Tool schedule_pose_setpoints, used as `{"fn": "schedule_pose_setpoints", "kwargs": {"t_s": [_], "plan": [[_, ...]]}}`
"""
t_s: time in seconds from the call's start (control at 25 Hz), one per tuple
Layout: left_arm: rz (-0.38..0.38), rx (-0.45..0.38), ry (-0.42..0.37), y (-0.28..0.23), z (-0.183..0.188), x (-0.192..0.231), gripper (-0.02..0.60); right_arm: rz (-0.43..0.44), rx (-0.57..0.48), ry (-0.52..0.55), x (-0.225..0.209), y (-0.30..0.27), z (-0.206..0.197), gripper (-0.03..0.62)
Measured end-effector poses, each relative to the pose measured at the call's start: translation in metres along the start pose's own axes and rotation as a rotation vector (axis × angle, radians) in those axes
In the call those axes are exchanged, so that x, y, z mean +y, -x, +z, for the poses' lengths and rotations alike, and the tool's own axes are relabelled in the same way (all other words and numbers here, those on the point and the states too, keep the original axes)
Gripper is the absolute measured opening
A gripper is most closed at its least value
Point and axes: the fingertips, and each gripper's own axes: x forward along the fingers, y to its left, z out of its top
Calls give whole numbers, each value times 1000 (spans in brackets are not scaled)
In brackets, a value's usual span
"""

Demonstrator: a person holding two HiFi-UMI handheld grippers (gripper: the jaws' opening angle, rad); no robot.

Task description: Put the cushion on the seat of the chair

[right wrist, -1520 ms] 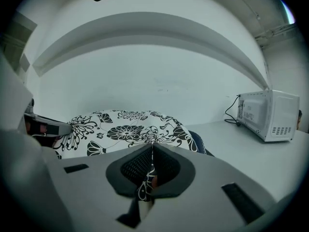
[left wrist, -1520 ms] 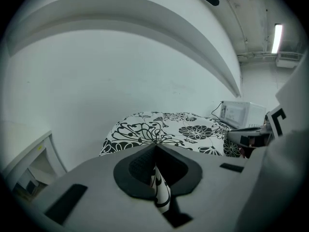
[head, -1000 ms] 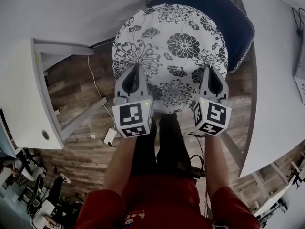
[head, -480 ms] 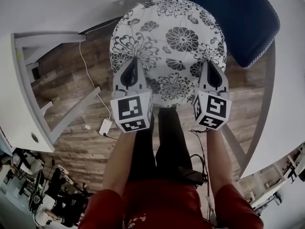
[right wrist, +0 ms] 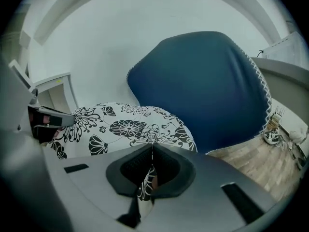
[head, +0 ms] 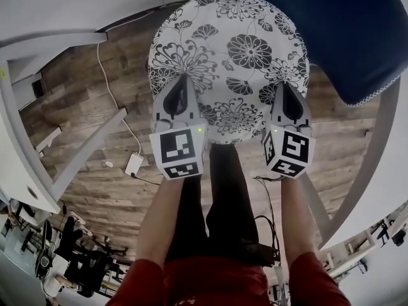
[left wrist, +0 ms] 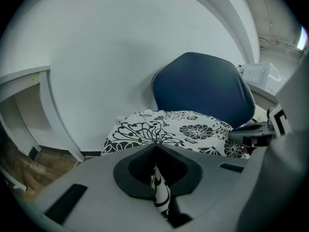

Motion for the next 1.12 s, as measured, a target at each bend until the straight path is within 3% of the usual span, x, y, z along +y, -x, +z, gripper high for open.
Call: {"fn": "schedule_pose_setpoints", "kwargs": {"t_s": [0.36, 1.12], "plan": [[12, 4, -25, 2, 5, -2, 28, 11, -8, -17, -3, -1, 2, 28], [57, 80, -37, -16, -27, 3, 29, 6, 29, -8, -5, -17, -16, 28]]}}
